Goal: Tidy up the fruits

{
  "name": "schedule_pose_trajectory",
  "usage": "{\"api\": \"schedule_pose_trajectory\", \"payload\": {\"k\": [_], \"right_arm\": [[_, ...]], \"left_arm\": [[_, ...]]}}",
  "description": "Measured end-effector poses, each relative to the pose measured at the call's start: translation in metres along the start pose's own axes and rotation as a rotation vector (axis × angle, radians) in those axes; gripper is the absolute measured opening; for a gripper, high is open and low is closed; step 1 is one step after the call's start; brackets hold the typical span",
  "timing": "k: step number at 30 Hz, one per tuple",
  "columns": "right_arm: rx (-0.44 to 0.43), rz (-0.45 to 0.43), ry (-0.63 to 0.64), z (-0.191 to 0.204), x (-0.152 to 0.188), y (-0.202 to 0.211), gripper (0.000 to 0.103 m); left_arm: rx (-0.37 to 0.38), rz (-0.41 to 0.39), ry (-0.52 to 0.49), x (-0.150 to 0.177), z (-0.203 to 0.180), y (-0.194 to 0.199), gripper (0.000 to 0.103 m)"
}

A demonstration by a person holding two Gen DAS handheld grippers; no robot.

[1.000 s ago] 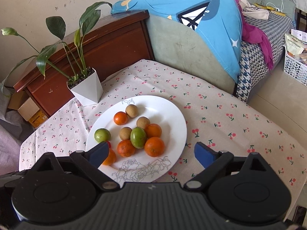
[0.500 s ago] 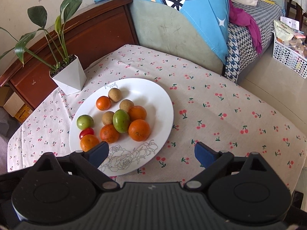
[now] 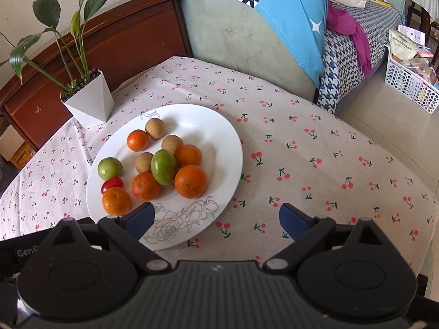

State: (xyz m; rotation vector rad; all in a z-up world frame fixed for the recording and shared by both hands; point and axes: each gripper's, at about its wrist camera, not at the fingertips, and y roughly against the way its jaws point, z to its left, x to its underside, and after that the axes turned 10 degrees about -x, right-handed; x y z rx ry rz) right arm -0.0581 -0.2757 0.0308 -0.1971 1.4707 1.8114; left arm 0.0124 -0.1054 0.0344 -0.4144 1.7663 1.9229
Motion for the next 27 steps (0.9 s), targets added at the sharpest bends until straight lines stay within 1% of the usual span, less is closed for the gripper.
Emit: {"api": "schedule_pose_trajectory", "payload": {"k": [5,10,13,18,21,27], "right_arm": [[0.026,-0.011,0.017,0.002,0.001,-0.002,0.098],[0.066,-0.008,0.028,0.003,0.003,-0.005,0.098],[0.062,-0.001,0.040,0.006,0.005,-0.007,0.098],[0.078,0.004,0.052,0.008,0.007,-0.009,0.098],[0.075,0.007,0.050,0.009,0.008,-0.009,0.098],[0.080,0.007,0.061,0.010,0.008,-0.010,0.098]], "left_arm": [[-0.023,-0.002,-0.009,0.000,-0.002,0.000,0.097],[-0.052,-0.020,0.006,-0.001,0.002,0.002,0.097],[-0.053,-0.016,0.003,-0.001,0.001,0.001,0.097],[-0.084,-0.018,-0.019,0.000,-0.002,-0.001,0.097],[-0.080,-0.008,-0.011,0.001,-0.001,-0.003,0.097],[-0.088,-0.014,-0.021,0.001,-0.001,-0.004,0.097]]}}
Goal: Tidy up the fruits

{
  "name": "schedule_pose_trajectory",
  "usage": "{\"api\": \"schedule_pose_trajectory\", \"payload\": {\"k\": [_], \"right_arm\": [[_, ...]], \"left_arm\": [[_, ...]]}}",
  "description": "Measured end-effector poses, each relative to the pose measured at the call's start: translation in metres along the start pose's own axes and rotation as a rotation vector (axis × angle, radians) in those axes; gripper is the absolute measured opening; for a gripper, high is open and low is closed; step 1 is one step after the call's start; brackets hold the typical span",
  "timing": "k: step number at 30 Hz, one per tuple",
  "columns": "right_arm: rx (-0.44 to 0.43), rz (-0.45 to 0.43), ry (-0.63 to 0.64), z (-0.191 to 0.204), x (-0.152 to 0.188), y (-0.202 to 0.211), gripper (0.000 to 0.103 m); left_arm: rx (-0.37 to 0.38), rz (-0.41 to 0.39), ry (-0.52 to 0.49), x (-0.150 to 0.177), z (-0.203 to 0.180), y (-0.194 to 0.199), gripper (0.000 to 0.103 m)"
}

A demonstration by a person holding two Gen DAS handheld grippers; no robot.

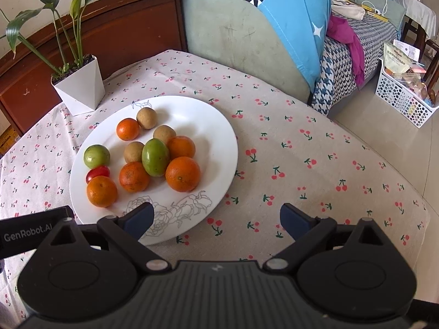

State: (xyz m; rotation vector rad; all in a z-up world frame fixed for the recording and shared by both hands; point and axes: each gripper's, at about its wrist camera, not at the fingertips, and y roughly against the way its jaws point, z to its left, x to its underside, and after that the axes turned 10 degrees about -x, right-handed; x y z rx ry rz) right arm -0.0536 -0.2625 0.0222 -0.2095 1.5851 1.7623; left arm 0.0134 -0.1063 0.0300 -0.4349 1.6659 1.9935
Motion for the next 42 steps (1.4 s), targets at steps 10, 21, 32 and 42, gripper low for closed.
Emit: {"api": "schedule_pose_trajectory", "payload": {"k": [10,21,32,42], "right_arm": [[-0.005,0.004,0.008,0.003,0.002,-0.001,0.098],[-0.042,-0.011,0.052,0.014,0.008,0.004,0.098],[-0.132,-0.014,0.121,0.030,0.029,0.011,0.098],[-0.324,-0.021,0.228,0.056,0.068,0.027,0.098]], "left_arm": [[-0.012,-0.003,-0.014,0.001,0.000,0.000,0.096],[-0.033,-0.018,-0.004,0.005,0.013,0.006,0.096],[-0.059,-0.007,0.049,0.032,0.043,0.012,0.096],[-0.091,0.009,0.088,0.064,0.084,0.015,0.097]]}}
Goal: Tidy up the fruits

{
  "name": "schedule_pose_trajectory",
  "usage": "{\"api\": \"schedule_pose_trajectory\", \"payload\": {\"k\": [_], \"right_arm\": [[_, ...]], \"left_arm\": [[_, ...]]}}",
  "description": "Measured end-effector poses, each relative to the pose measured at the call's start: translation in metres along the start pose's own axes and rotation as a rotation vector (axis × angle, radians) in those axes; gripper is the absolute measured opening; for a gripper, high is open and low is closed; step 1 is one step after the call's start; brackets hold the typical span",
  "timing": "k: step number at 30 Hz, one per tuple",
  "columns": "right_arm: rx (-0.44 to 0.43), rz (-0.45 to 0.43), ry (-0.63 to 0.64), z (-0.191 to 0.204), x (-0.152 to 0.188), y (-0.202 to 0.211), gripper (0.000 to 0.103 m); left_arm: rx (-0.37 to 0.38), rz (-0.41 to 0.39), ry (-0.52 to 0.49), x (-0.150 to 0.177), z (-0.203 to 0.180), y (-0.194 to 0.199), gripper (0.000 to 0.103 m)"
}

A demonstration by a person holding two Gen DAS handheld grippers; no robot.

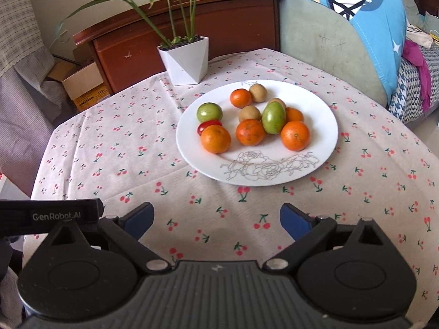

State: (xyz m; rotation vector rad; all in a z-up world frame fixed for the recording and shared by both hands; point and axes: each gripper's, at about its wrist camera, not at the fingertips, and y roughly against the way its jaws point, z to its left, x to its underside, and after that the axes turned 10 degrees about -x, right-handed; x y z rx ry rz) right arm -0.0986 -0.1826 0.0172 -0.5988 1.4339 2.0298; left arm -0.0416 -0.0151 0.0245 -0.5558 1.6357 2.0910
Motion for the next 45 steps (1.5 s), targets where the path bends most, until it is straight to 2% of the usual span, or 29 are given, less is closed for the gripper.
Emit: {"api": "schedule_pose_trajectory", "payload": {"k": [5,9,18,26,45], "right_arm": [[-0.091,0.016,0.060,0.018,0.012,-0.006,0.098],[-0.115,0.029,0.111,0.027,0.019,-0.014,0.098],[-0.064,0.001,0.272,0.040,0.028,-0.031,0.102],[-0.064,-0.072,0.282,0.041,0.026,-0.043,0.102],[-0.068,-0.081,0.284,0.042,0.021,-0.049,0.102]], "left_arm": [[-0.014,0.016,0.032,0.004,0.020,-0.005,0.097],[-0.019,0.020,0.060,0.004,0.033,-0.008,0.097],[-0.013,0.031,0.081,0.004,0.038,-0.013,0.097],[-0.013,0.043,0.087,0.003,0.040,-0.017,0.097],[-0.029,0.065,0.084,0.004,0.039,-0.030,0.097]]}}
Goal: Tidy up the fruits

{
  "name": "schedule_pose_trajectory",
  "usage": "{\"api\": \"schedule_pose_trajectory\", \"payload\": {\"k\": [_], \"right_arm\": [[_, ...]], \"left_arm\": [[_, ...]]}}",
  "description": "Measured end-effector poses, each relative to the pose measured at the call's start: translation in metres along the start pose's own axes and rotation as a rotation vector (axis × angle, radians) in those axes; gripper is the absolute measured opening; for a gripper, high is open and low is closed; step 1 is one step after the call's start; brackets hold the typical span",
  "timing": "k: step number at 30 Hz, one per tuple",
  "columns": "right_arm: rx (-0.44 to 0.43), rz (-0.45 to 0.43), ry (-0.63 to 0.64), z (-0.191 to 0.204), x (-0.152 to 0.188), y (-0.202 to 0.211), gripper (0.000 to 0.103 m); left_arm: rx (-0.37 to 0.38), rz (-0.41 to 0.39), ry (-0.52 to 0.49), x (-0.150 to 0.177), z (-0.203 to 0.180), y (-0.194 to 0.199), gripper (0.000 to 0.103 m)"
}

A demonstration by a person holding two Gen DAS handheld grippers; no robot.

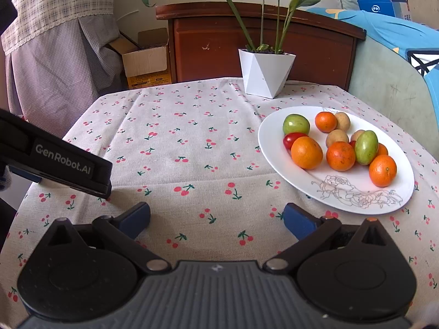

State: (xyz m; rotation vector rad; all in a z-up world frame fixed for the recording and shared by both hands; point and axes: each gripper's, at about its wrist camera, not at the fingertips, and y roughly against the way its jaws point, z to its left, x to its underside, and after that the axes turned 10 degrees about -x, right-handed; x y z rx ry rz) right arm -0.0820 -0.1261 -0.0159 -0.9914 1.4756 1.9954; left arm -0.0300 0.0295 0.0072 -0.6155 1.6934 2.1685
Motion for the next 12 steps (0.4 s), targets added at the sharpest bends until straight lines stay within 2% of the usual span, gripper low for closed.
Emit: {"api": "schedule_pose_trajectory", "payload": {"k": [12], "right_arm": [[0.000,0.000,0.000,0.0006,0.0003,0.0000,0.102]], "left_arm": [[0.001,-0.021,-0.003,-0.0030,-0.0025,-0.0042,0.099]]}}
